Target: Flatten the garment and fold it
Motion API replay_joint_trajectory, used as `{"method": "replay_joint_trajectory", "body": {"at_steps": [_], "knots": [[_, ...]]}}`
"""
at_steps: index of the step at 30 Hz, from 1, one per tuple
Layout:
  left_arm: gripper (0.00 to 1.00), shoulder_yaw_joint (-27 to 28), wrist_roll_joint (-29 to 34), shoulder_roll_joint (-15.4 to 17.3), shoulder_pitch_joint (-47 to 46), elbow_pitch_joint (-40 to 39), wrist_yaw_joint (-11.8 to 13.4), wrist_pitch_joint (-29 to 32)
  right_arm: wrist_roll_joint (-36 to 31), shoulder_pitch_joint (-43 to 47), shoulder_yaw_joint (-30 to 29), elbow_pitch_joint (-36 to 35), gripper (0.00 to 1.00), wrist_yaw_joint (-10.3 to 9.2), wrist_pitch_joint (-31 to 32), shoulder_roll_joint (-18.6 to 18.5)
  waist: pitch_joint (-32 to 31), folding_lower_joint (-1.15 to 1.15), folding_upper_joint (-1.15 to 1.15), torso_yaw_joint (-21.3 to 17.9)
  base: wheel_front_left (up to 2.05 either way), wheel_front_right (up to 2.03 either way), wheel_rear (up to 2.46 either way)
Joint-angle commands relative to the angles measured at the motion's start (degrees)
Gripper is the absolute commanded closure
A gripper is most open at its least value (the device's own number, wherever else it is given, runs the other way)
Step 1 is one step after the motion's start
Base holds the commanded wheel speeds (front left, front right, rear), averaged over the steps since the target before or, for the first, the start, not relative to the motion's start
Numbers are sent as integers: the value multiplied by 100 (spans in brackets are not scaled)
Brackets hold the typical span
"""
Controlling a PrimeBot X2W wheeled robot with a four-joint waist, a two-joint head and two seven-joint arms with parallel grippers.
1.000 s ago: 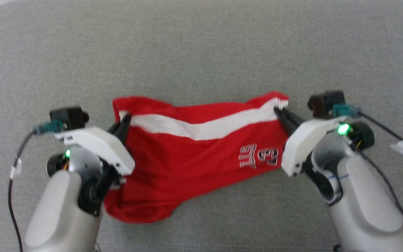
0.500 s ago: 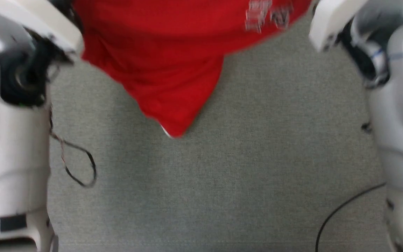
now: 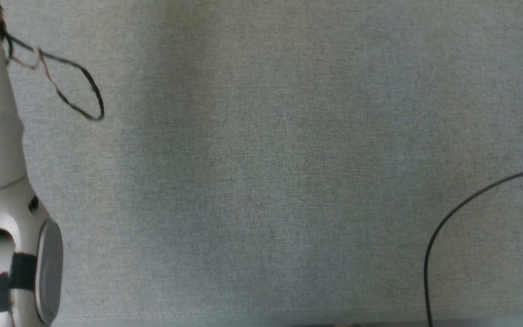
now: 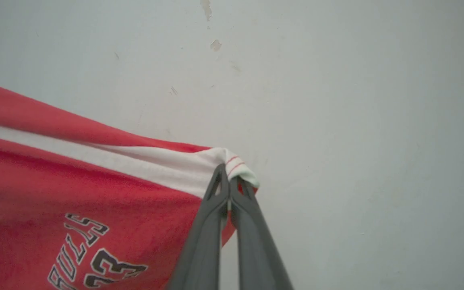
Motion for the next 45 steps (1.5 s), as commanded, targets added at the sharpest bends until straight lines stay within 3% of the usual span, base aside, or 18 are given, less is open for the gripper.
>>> {"method": "replay_joint_trajectory", "body": {"at_steps": [1,7,14,20,26,32,37,41,45], "knots": [[100,68,-6,29,-99,68,-55,-90,-43,-107,-62,53,100,-15,-98,-35,18,-1,0,-6,0,0,0],[100,-186,19,-29,261,380,-321,-82,205,236,154,271,100,-15,-205,-95,-40,-1,0,54,0,0,0],[100,-758,103,-41,1862,640,-612,13,1202,1964,897,138,100,-15,310,-435,-360,-1,0,99,0,0,0],[100,-1351,22,-27,3686,347,-709,124,2166,3918,1305,-734,100,-15,1083,-1001,-816,-1,0,132,0,0,0],[100,-1720,-302,134,5391,-401,-729,369,2574,5867,1005,-1927,100,-15,1853,-1405,-1238,-1,0,154,0,0,0],[100,-1864,-503,286,6688,-1190,-496,744,2600,7630,515,-3096,100,-15,2642,-1440,-1525,-1,0,250,0,0,0],[100,-1898,-700,408,7545,-1870,-213,1061,2322,8762,-69,-3870,100,-15,3369,-1131,-1634,-1,0,319,0,0,0],[100,-1838,-738,372,7868,-2341,-90,935,2102,9070,-305,-4493,100,-15,3453,-854,-1631,-1,0,425,0,0,0],[100,-1802,-669,149,7738,-2493,-41,618,1866,8770,-266,-4784,100,-15,3129,-832,-1602,-1,0,569,0,0,0]]}}
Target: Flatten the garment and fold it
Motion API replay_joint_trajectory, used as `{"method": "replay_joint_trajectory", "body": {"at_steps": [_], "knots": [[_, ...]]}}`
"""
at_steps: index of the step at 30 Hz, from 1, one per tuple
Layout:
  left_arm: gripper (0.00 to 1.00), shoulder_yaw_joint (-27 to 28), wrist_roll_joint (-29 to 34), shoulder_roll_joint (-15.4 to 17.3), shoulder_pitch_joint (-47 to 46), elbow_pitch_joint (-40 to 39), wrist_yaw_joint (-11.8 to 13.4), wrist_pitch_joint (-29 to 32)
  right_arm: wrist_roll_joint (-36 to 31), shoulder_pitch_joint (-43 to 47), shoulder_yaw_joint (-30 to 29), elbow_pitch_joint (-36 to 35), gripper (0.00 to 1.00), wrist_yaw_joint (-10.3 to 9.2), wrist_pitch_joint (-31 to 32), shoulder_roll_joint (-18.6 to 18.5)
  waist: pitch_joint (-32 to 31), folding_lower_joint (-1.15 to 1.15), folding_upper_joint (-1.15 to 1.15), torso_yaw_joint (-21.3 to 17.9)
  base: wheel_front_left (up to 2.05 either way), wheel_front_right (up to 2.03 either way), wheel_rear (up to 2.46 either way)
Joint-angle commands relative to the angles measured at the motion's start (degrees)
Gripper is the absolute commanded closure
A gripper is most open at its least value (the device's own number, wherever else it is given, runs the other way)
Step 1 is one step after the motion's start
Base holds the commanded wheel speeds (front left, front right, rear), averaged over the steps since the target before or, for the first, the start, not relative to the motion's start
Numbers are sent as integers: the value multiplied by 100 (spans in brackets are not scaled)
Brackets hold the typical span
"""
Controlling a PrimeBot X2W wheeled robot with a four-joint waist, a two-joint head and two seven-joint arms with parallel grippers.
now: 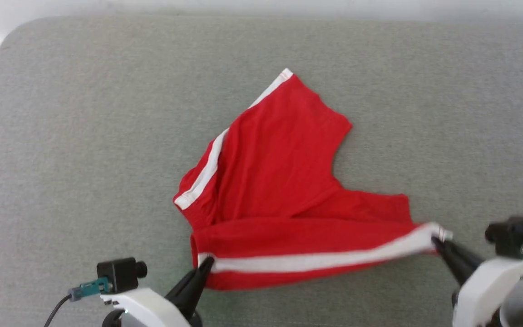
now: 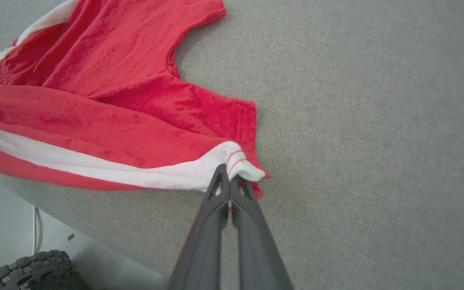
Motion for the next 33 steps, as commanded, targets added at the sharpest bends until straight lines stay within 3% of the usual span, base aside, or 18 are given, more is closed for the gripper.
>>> {"method": "replay_joint_trajectory", "body": {"at_steps": [1,7,16,26,33], "knots": [[100,18,31,-46,-81,-24,27,-64,-45,-163,5,-42,100,-5,-70,-6,19,1,1,78,0,0,0],[100,11,178,-497,-695,237,16,-578,-247,-1321,424,336,100,-5,-696,-297,133,1,1,343,0,0,0],[100,105,224,-1012,-1664,1069,-41,-1228,-37,-3576,1326,2033,100,-5,-1384,-821,578,1,1,900,0,0,0],[100,-83,156,-1300,-2568,2116,-141,-1894,139,-5492,2094,3927,100,-5,-1866,-1167,1269,1,1,1621,0,0,0],[100,-509,-174,-1353,-2971,2554,-275,-2251,491,-6331,2811,4835,100,-5,-1581,-1325,1600,1,1,1947,0,0,0]]}}
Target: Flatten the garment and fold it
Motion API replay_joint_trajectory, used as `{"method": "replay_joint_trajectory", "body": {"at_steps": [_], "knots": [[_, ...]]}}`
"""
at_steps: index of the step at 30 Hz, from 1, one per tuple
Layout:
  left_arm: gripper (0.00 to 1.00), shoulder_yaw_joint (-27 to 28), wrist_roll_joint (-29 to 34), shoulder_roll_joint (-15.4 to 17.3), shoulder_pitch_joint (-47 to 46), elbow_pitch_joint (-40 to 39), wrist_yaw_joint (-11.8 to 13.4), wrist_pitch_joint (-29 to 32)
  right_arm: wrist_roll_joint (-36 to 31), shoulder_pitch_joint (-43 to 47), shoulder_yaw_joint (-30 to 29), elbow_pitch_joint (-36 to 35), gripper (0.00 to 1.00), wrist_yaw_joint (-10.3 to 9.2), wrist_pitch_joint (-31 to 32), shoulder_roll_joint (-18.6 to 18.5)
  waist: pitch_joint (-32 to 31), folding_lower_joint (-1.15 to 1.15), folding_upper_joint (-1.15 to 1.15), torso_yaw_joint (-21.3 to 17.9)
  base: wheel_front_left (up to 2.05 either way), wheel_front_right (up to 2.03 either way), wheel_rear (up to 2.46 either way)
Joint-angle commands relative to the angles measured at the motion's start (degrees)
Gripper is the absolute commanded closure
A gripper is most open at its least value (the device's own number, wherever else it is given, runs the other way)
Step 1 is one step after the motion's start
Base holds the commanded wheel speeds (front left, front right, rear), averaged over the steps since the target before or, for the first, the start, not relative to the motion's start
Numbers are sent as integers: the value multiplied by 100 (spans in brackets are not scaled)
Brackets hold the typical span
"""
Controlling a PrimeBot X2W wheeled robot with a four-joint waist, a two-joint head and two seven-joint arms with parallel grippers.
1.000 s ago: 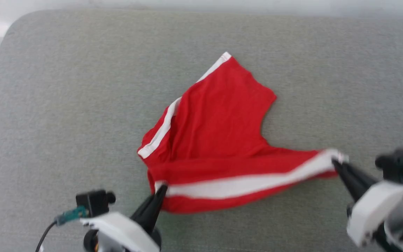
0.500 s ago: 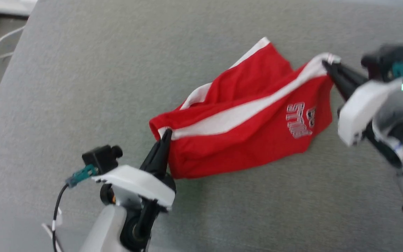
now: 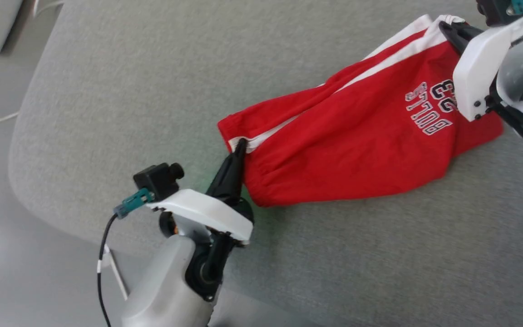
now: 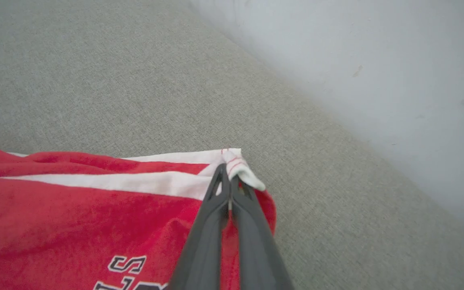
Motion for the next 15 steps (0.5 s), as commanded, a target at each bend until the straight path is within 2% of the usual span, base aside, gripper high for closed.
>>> {"method": "replay_joint_trajectory", "body": {"at_steps": [1,7,8,9,10,11,15], "knots": [[100,-70,-96,-23,-115,47,-55,-60,68,-134,63,88,100,-5,32,-55,318,-1,0,303,0,0,0],[98,-495,-419,-25,-325,213,-48,-276,427,-536,572,592,100,-5,551,-186,441,-1,0,394,0,0,0],[70,-560,-468,-26,-342,236,-57,-290,501,-577,614,669,100,-5,654,-203,446,-1,0,393,0,0,0],[21,-612,-506,-26,-360,260,-60,-303,581,-612,638,744,99,-5,759,-214,445,-1,0,388,0,0,0],[0,-646,-530,-26,-376,285,-57,-320,647,-646,676,784,53,-5,831,-223,439,-1,0,377,0,0,0],[0,-665,-547,-26,-384,308,-49,-337,712,-674,682,819,0,-5,860,-228,420,-1,0,356,0,0,0],[0,-642,-483,-15,-334,363,-43,-400,936,-628,637,886,0,-5,787,-207,220,-1,0,245,0,0,0]]}}
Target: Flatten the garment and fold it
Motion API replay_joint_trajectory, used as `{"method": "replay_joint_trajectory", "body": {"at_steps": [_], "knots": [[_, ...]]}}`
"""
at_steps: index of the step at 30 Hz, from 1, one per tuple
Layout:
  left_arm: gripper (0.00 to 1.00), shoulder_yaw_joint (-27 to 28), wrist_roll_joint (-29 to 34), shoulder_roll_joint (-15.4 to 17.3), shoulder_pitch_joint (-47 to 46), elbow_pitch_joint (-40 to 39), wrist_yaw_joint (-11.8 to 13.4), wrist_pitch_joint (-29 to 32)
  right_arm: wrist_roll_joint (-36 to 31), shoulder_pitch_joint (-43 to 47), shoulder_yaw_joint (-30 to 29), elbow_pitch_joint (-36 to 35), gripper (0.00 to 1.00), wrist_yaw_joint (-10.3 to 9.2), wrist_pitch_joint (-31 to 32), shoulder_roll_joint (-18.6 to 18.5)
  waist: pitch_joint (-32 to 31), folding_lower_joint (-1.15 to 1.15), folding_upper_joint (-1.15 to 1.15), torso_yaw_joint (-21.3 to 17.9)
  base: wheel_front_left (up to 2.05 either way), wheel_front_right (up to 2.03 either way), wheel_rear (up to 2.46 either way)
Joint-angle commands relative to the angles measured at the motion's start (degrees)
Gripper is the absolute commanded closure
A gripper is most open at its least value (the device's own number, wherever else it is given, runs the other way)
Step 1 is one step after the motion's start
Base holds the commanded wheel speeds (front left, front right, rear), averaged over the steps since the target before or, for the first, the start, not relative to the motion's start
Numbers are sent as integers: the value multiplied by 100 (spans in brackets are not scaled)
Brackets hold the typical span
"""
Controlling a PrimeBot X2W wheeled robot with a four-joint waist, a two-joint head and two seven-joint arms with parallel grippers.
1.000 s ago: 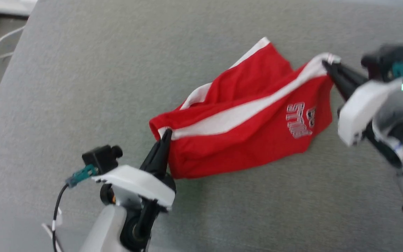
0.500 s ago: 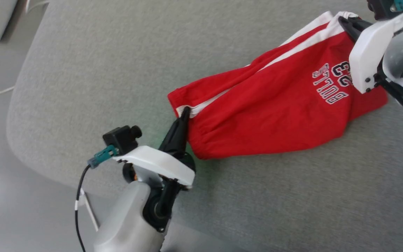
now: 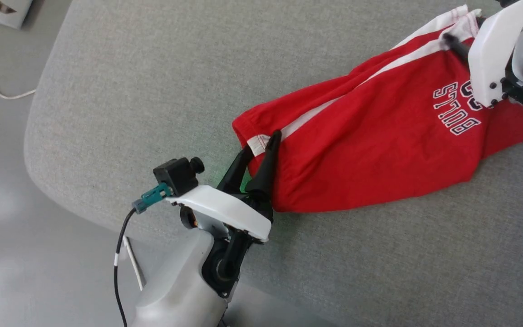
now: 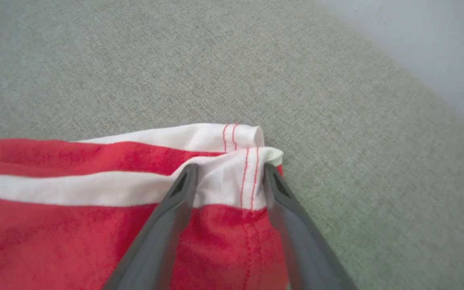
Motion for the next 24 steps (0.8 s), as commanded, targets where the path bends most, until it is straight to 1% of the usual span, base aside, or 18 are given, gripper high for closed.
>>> {"method": "replay_joint_trajectory", "body": {"at_steps": [1,4,9,14,17,19,22,24], "knots": [[0,29,42,46,60,96,4,-10,82,114,2,28,0,-4,-56,-20,-215,0,0,-130,0,0,0],[0,86,115,172,219,5,32,-30,228,354,-82,-109,0,-4,-336,-25,-497,0,0,-244,0,0,0],[0,116,211,432,580,-319,163,-20,382,1003,-407,-492,0,-4,-1116,-58,-1031,0,0,-430,0,0,0],[0,46,354,676,971,-665,391,40,79,1995,-1058,-1009,0,-4,-2035,34,-1507,0,0,-612,0,0,0],[0,-47,425,740,1157,-816,514,115,-282,2679,-1677,-1375,0,-4,-2539,231,-1664,0,0,-711,0,0,0],[0,-114,465,747,1229,-871,575,161,-589,3155,-2098,-1667,0,-4,-2774,467,-1707,0,0,-781,0,0,0],[0,-233,604,766,1244,-813,684,211,-1081,3835,-2687,-2136,0,-4,-2943,907,-1724,0,0,-895,0,0,0],[0,-300,744,788,1210,-665,823,238,-1355,4229,-3018,-2468,0,-4,-2989,1270,-1720,0,0,-977,0,0,0]]}}
